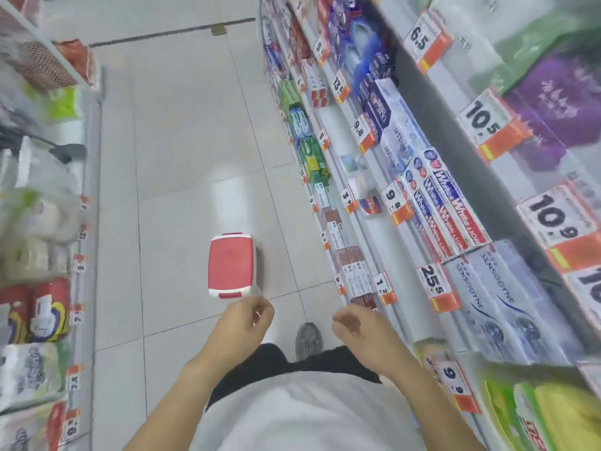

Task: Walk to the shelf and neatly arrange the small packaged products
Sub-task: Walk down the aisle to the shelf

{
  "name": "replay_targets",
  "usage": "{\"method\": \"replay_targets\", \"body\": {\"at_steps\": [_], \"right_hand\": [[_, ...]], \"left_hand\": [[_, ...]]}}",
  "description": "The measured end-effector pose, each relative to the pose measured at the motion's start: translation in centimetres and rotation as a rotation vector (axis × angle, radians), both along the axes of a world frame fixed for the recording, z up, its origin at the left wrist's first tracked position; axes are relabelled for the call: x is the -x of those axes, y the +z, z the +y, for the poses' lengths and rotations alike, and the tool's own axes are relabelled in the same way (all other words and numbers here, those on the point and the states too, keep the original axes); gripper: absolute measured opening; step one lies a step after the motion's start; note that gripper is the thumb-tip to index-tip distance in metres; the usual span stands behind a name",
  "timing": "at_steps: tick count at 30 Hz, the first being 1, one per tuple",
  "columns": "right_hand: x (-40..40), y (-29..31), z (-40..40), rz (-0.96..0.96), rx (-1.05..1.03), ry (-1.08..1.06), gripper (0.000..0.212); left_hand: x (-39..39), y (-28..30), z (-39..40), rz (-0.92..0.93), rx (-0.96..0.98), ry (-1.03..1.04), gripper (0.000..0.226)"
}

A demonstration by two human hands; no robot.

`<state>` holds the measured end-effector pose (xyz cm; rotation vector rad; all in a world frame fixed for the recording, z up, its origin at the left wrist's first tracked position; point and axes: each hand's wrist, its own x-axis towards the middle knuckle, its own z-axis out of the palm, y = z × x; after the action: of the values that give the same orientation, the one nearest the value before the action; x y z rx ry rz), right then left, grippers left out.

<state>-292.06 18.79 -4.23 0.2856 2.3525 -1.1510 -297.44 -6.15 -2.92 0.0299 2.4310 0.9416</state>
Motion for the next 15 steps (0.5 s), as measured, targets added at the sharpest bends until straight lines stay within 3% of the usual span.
{"method": "replay_targets", "body": {"at_steps": [10,15], "right_hand": [[27.4,1.0,0.2,0.119,0.078,0.006,0.009],[37.0,-0.1,0.4,0.118,0.081,-0.097,0.009]], "left_hand": [[22.5,-0.6,1.9,0.037,0.011,-0.036,0.021],[35.2,-1.0,3.4,0.019,0.021,-0.173,0.016]]}}
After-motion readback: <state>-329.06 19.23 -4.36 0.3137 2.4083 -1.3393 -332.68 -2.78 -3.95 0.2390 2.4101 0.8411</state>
